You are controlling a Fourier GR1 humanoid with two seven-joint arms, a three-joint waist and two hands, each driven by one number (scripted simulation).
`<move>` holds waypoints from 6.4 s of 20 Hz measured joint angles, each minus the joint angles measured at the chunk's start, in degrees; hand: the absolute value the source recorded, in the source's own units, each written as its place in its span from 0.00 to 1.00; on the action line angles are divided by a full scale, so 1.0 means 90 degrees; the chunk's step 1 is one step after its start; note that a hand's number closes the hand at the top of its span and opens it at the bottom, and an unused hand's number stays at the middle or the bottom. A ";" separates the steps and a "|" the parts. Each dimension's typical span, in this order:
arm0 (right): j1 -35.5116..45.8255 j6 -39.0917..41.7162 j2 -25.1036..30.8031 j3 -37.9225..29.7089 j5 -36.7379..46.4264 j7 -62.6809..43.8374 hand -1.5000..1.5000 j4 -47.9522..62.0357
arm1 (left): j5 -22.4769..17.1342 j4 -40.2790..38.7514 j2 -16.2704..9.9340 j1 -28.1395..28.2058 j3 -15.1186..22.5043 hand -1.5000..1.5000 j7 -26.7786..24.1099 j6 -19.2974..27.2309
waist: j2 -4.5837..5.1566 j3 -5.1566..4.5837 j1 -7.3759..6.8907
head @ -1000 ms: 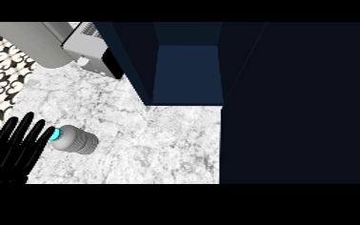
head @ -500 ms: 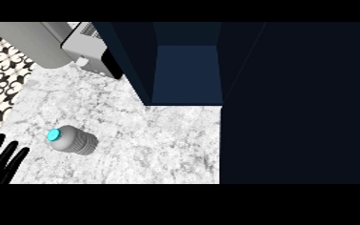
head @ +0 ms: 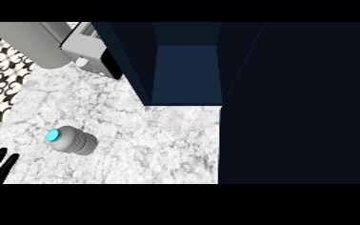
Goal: Pick up the bottled water, place it into the cabinet and close the cabinet
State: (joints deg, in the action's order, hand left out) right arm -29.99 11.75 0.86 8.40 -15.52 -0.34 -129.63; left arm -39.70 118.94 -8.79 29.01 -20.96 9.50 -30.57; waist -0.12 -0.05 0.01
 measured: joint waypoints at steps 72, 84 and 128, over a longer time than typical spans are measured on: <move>-0.0756 0.0384 0.0201 0.0594 0.0309 0.1105 0.00 0.0362 | 0.3779 -1.1363 -0.1158 -0.5367 -0.0411 0.00 -0.4817 -0.0821 | 0.0020 0.0044 0.0106; -0.0676 0.0410 0.0235 0.0531 0.0274 0.1169 0.00 0.0506 | 0.3719 -1.1154 -0.0888 -0.5453 -0.0184 1.00 -0.4656 -0.1108 | 0.0024 0.0036 0.0125; -0.0641 0.0125 0.0261 0.0944 0.0415 0.1205 0.00 0.0622 | 0.1557 -0.6067 0.0935 -0.3982 0.1439 1.00 -0.2909 0.1230 | -0.0010 0.0010 0.0000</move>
State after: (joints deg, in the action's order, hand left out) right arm -35.76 12.87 3.21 16.90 -11.78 10.50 -124.03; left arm -25.69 64.34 -0.38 -6.83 -8.01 -16.68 -19.50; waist -0.21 0.04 0.02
